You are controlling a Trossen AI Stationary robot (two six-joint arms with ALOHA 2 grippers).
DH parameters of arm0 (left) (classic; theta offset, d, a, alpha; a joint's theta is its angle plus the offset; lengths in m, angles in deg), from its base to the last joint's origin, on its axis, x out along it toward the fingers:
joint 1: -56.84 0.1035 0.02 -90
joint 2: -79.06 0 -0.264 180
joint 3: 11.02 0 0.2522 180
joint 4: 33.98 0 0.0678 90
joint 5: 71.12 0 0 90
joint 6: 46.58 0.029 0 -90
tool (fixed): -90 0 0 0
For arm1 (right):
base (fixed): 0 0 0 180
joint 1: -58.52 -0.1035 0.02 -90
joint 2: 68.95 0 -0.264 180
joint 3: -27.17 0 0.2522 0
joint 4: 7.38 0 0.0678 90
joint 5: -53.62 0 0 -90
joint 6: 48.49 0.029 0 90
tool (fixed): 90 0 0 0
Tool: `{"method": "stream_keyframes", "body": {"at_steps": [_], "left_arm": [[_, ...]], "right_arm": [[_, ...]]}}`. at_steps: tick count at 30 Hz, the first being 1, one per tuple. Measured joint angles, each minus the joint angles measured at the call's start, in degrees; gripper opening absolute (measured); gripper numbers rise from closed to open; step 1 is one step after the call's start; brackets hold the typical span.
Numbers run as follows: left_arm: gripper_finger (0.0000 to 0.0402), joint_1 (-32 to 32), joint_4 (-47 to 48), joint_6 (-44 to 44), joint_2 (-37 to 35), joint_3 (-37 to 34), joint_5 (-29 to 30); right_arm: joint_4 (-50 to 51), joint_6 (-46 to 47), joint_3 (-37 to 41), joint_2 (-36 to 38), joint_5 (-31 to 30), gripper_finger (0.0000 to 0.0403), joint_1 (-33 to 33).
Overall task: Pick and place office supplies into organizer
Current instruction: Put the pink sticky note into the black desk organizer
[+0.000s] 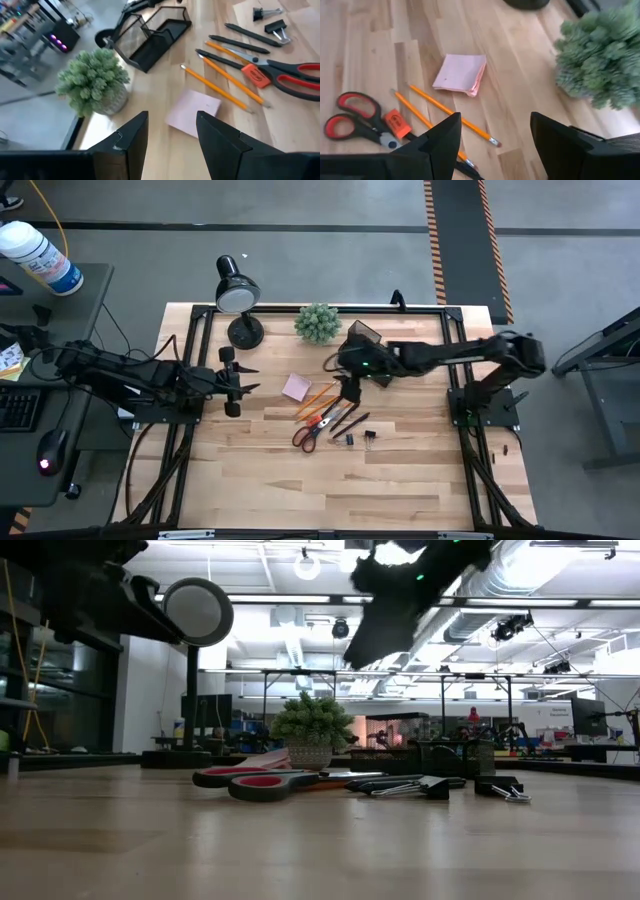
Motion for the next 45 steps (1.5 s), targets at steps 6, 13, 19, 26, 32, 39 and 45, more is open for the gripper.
{"method": "stream_keyframes", "body": {"at_steps": [6, 13, 19, 26, 32, 39, 45], "left_arm": [[0.0156, 0.0, 2.41, -1.63, 0.0, 0.0, -0.37], [0.0156, 0.0, 2.8, -1.84, -0.02, 0.0, -0.37], [0.0156, 0.0, 2.79, -1.93, -0.02, -0.02, -0.37], [0.0156, -0.02, 5.84, -5.26, -0.02, -0.02, -0.35], [0.0156, -0.02, 7.82, -8.79, 0.0, -0.07, -0.13], [0.0156, 0.0, 7.89, -9.0, -0.02, -0.07, 0.31], [0.0156, 0.0, 7.91, -9.01, -0.02, -0.07, 0.33]], "right_arm": [[1.5, 4.04, -7.49, -9.42, 0.48, 0.0231, 0.09], [3.83, 5.21, -13.73, -17.07, -0.39, 0.0231, 1.91], [3.27, 8.75, -13.97, -20.52, 1.78, 0.0231, 6.1], [-1.51, 12.76, -13.99, -21.18, 6.82, 0.0231, 8.56], [-2.14, 12.9, -13.99, -21.22, 9.18, 0.0231, 8.41], [-2.73, 13.06, -15.6, -22.12, 9.86, 0.0231, 7.68], [3.39, 11.38, -22.98, -27.59, 10.51, 0.0231, 5.69]]}}
